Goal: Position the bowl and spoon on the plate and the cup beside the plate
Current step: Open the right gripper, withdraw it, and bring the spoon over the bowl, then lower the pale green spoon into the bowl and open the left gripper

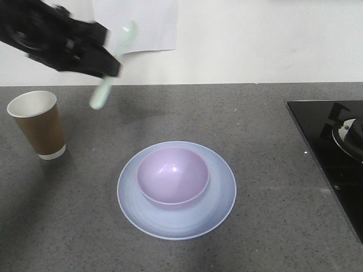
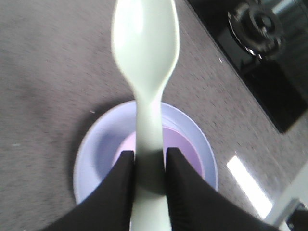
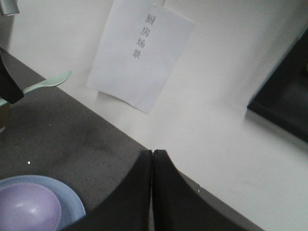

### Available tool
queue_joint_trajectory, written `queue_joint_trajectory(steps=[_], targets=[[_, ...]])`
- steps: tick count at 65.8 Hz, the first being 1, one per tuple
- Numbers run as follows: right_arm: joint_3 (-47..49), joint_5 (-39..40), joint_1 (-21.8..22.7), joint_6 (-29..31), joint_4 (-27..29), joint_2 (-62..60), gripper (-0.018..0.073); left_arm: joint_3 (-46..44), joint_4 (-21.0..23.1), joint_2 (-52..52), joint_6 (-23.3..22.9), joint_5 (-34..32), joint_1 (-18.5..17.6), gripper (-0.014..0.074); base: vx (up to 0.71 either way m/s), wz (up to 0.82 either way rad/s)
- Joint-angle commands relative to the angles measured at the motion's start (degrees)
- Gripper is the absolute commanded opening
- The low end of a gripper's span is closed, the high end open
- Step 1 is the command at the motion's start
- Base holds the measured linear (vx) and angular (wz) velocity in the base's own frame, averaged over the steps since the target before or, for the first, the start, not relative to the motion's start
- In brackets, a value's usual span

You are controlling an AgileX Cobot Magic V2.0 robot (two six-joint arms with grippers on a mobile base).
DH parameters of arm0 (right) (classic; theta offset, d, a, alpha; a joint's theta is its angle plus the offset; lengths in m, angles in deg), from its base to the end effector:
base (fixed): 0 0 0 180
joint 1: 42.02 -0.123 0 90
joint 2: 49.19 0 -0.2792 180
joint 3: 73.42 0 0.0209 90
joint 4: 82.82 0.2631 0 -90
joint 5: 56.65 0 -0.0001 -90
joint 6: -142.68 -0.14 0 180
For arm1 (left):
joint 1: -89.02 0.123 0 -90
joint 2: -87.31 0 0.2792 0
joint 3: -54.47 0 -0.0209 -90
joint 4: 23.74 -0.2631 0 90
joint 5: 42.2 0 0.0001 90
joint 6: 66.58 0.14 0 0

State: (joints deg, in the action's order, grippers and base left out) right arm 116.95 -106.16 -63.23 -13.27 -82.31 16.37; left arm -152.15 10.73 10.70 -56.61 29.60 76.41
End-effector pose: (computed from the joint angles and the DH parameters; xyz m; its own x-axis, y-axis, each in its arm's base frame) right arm 0.2084 0.0819 0.5089 -0.0686 -0.4581 -0.8863 -0.4320 0.8144 -0.3875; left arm 0.3579 -0.1572 0.3784 -0.8171 0.1507 -0.5564 0.4547 0.7617 -0.4616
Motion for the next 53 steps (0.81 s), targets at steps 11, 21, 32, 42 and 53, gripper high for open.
queue_joint_trajectory(steps=[11, 21, 32, 42, 53], targets=[[1.28, -1.62, 0.35, -4.82, -9.7, -0.32, -0.0005, -0.9, -8.36, 3.52, -3.13, -0.43, -11.13, -0.0006, 0.0, 0.0], [1.28, -2.39, 0.35, -5.94, -12.98, -0.32, -0.0005, 3.32, -12.85, 3.98, -3.48, -0.43, -15.19, -0.0006, 0.0, 0.0], [1.28, -2.33, 0.35, -6.56, -13.51, -0.32, -0.0005, 8.97, -13.3, 4.11, -3.41, -0.43, -16.66, -0.0006, 0.0, 0.0], [1.28, -2.15, 0.35, -6.91, -13.51, -0.32, -0.0005, 10.47, -13.63, 4.11, -3.41, -0.43, -16.66, -0.0006, 0.0, 0.0], [1.28, -2.2, 0.35, -7.12, -13.51, -0.32, -0.0005, 10.47, -14.37, 4.11, -3.41, -0.43, -16.66, -0.0006, 0.0, 0.0]])
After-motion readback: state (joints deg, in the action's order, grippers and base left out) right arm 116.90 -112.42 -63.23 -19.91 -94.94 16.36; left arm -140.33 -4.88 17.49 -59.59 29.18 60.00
